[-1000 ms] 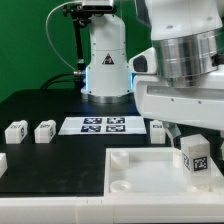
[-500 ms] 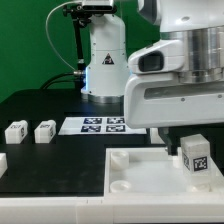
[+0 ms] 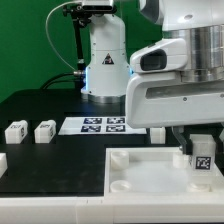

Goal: Assemble one leg

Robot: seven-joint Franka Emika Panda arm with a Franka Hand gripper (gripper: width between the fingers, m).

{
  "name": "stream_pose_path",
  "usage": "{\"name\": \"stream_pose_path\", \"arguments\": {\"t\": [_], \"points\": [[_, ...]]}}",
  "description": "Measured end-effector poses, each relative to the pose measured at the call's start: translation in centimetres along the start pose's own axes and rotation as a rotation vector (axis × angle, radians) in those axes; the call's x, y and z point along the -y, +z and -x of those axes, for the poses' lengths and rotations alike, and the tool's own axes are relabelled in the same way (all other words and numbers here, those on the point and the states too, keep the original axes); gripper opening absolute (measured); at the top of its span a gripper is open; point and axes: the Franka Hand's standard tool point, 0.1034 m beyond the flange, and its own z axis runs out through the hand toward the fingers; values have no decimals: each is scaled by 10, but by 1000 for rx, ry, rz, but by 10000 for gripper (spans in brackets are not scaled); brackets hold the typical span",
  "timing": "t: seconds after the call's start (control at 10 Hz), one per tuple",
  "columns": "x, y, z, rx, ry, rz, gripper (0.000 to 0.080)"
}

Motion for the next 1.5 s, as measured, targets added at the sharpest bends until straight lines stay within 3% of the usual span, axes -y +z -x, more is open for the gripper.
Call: {"name": "stream_pose_path", "arguments": {"t": [0.3, 0.6, 1.1, 1.2, 1.3, 1.5], "points": [[-7, 2, -1, -25, 406, 1, 298], [-15, 2, 2, -32, 932, -29, 298], [-11, 2, 10, -19, 1459, -35, 300], [-11, 2, 10, -20, 1403, -34, 376], [-10, 3, 12, -16, 1316, -28, 376], [-3, 0, 12, -8, 1030, -20, 620]]}}
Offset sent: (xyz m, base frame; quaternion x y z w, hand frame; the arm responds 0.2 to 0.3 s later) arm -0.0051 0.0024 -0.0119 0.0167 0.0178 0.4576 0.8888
